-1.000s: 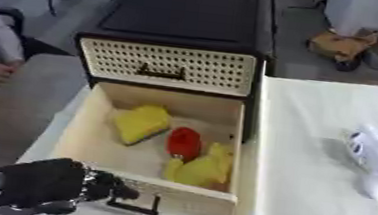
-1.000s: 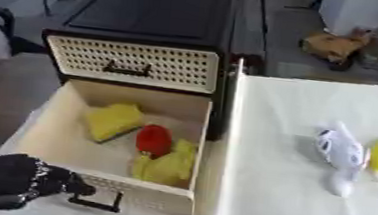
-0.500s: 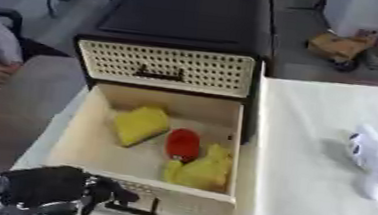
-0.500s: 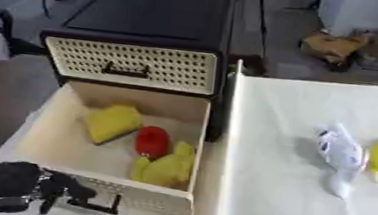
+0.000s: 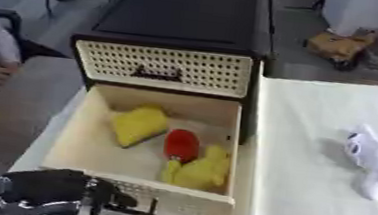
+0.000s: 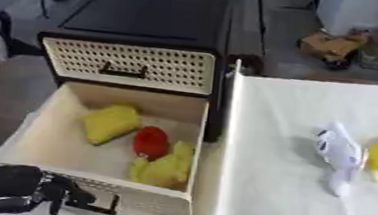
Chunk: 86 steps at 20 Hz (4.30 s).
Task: Pick up objects from table and place into drawer.
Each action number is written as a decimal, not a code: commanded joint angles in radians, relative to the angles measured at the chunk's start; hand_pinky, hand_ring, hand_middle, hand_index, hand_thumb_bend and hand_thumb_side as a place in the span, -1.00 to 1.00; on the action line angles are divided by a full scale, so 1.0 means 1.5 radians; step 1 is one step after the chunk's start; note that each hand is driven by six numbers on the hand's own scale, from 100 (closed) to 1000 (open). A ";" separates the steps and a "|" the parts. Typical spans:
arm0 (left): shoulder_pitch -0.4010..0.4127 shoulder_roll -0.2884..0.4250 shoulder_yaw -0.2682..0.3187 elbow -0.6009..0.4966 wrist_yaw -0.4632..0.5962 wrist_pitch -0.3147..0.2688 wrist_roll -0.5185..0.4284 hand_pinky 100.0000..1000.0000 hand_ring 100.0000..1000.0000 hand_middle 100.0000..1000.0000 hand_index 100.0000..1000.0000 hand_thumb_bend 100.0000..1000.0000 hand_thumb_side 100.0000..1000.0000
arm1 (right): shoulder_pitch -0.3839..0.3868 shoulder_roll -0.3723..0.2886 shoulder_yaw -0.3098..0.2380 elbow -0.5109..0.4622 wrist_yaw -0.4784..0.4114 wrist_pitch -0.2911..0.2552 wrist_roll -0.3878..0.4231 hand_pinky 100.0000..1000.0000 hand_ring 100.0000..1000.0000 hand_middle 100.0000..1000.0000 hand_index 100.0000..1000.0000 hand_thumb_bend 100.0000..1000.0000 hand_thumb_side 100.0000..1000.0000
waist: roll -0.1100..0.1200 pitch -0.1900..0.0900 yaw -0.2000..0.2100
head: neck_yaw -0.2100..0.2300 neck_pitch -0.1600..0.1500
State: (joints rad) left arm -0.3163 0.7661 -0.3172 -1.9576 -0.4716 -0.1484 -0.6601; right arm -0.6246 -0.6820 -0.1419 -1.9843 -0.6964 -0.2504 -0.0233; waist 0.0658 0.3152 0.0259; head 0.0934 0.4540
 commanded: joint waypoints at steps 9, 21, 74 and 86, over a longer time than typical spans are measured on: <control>-0.022 -0.002 0.010 0.066 -0.027 -0.015 0.016 -0.52 -0.13 0.72 1.00 -1.00 0.41 | -0.013 -0.007 -0.010 -0.010 0.005 0.005 0.003 0.40 0.66 0.11 0.31 -0.56 1.00 | -0.003 -0.004 -0.003 | 0.001 -0.021; -0.029 -0.003 0.013 0.069 -0.024 -0.040 0.031 -0.63 -0.31 0.83 1.00 -1.00 0.39 | -0.016 -0.006 -0.011 -0.010 0.002 0.006 -0.001 0.40 0.66 0.11 0.31 -0.57 1.00 | -0.003 -0.003 -0.005 | -0.010 -0.020; -0.098 0.009 0.050 0.157 0.195 -0.080 0.108 -0.86 -0.63 0.36 1.00 -1.00 0.35 | -0.033 0.011 -0.008 -0.010 -0.004 0.021 0.020 0.41 0.67 0.10 0.31 -0.54 1.00 | 0.002 0.017 -0.035 | 0.009 -0.033; -0.088 0.030 0.062 0.081 0.048 -0.031 0.031 -0.86 -0.59 0.59 1.00 -1.00 0.38 | -0.030 0.013 -0.008 -0.010 -0.004 0.025 0.020 0.41 0.67 0.10 0.31 -0.55 1.00 | 0.005 0.013 -0.035 | 0.008 -0.027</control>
State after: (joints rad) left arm -0.4413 0.7752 -0.2373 -1.8302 -0.3787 -0.2006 -0.6073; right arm -0.6591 -0.6462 -0.1478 -1.9843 -0.6979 -0.2134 0.0075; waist 0.0739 0.3579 -0.0266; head 0.1039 0.4186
